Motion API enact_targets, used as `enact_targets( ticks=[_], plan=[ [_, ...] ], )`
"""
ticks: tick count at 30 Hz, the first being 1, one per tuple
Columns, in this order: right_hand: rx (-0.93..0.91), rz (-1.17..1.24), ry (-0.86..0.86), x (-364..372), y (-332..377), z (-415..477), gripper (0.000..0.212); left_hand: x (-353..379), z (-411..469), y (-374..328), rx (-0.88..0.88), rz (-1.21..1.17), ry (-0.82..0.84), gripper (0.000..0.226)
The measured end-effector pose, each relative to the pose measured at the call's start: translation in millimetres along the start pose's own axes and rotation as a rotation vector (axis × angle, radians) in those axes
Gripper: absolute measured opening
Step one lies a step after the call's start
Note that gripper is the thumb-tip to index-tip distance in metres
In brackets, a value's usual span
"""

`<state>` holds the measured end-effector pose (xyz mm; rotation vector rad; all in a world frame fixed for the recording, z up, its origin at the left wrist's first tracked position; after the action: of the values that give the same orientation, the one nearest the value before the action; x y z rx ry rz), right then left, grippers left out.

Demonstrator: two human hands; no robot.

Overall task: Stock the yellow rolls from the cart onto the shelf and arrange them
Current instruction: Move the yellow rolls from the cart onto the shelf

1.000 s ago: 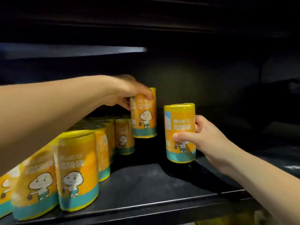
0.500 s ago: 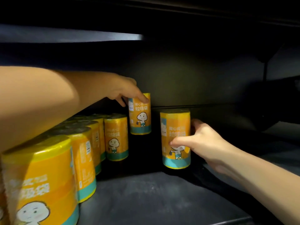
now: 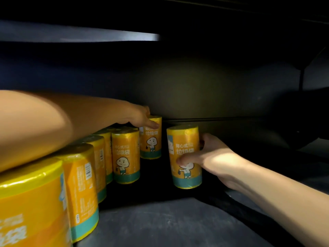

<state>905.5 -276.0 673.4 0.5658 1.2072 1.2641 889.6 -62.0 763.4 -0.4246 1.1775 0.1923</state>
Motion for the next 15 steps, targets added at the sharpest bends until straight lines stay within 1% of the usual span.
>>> enact_targets(
  ticks=[2, 4, 6, 8, 12, 15],
  plan=[
    [0.0, -0.022, 0.001, 4, 1, 3, 0.063, 2, 0, -1, 0.015, 0.024, -0.024, 0.076],
    [-0.001, -0.02, 0.003, 8, 3, 6, 0.061, 7, 0, -1, 0.026, 0.064, -0.002, 0.072],
    [-0.002, -0.014, 0.016, 12, 6, 9, 0.058, 13, -1, -1, 0.049, 0.089, 0.029, 0.065],
    [-0.002, -0.004, 0.031, 16, 7, 14, 0.057, 15, -1, -4, 0.077, 0.11, 0.02, 0.057],
    [0.002, 0.027, 0.06, 30, 8, 23, 0.061, 15, -1, -6, 0.079, 0.152, 0.002, 0.05],
    [0.005, 0.045, 0.088, 42, 9, 26, 0.071, 14, 1, -2, 0.058, 0.134, 0.014, 0.041]
  ],
)
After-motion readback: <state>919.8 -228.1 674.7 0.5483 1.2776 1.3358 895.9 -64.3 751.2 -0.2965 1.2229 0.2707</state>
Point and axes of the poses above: each hand's wrist, its own z-axis towards the middle knuckle, its own x-axis out of the palm, y = z × x, the point moved 6 cm from there along z, towards the middle knuckle, and after that the axes turned 11 degrees about -y, right-handed, at the moved point
